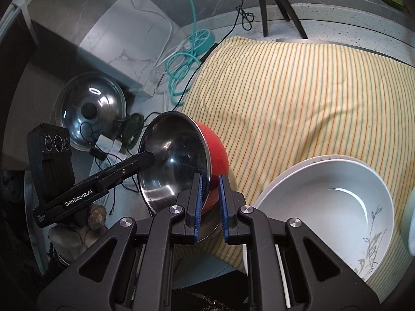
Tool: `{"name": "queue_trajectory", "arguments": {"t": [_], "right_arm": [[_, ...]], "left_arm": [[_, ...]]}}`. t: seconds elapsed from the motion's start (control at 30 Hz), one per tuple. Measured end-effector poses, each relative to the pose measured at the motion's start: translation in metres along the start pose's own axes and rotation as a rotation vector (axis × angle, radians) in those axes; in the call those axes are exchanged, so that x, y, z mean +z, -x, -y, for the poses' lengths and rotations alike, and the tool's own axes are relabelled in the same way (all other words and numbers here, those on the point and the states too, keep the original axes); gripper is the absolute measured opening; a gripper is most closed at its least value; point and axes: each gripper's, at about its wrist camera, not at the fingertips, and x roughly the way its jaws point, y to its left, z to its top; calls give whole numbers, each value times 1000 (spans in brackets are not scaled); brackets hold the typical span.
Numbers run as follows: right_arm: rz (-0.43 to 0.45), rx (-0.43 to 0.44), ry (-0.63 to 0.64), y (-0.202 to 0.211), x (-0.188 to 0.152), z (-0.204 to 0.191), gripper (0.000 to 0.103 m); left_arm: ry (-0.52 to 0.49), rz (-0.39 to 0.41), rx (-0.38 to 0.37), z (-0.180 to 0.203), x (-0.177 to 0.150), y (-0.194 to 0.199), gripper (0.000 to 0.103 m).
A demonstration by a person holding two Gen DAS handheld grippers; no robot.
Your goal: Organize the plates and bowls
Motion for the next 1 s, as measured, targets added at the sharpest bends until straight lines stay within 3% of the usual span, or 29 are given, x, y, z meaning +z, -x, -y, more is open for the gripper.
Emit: {"name": "queue_trajectory", "arguments": {"t": [0.43,1.0], "right_arm": [[-53,-20,27,-22,-13,-11,13],[-99,-98,59,-51,-18,-14,14]], "left_arm": [[40,-45,24,-21,-23,-2,16],[-2,-66,86,-23,-30,-11,16]]}}
